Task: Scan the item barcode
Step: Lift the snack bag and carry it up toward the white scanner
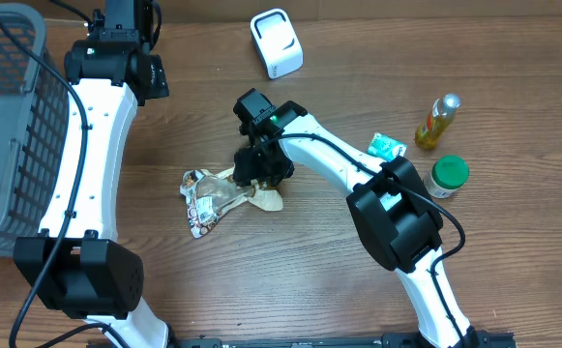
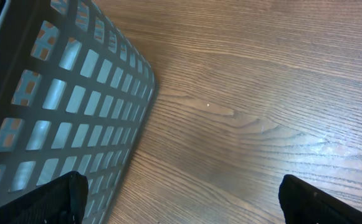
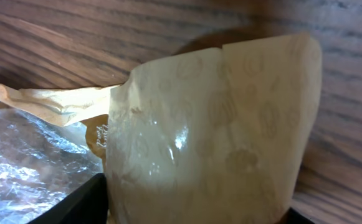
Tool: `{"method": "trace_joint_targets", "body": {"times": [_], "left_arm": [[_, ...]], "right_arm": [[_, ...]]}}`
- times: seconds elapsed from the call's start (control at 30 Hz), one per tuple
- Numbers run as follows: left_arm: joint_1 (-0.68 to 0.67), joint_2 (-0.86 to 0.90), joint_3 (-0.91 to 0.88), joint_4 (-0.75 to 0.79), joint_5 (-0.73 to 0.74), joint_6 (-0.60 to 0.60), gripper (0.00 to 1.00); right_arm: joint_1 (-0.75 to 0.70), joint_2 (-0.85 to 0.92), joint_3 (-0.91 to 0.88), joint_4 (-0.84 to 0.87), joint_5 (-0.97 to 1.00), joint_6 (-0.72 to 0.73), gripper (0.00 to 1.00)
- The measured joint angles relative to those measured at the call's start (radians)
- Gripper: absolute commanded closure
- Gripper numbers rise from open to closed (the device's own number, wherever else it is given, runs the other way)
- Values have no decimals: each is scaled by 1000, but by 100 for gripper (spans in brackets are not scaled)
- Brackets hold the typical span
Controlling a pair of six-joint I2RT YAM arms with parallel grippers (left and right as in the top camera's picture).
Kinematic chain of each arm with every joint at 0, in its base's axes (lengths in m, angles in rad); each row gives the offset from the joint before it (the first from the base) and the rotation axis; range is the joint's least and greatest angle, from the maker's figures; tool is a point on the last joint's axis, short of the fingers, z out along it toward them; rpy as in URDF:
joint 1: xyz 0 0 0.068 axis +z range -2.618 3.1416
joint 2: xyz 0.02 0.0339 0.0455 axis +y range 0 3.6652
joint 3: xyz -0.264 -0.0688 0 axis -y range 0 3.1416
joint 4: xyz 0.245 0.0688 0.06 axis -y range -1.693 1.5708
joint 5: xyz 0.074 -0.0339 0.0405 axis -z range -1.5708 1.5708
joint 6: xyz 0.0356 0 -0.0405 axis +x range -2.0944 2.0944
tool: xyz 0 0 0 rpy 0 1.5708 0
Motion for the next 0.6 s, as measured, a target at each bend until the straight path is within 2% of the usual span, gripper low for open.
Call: {"method": "trace_joint_targets", "body": {"times": [0.07,0.17,0.2,0.47,0.5,0.53,0.57,0.6], "left_arm": [[0,0,0,0,0,0,0],[0,0,0,0,0,0,0],[0,0,0,0,0,0,0],[0,0,0,0,0,0,0],[0,0,0,0,0,0,0],[0,0,0,0,0,0,0],[0,0,0,0,0,0,0],[0,0,0,0,0,0,0]], "right_arm": [[-3,0,8,-46,-10,2,49],[-19,1,53,-124,-26,3,66],[-36,1,85,-148,-40,-3,68],[-186,-39,134,-224,-208,-72,69],[-199,-41,134,-240,-221,-85,77],[-215,-44,134,-253,-237,-101,91],[-223,-44,134,-257,-244,-119,96],[-226,-44,134,-259,-251,-122,96]]}}
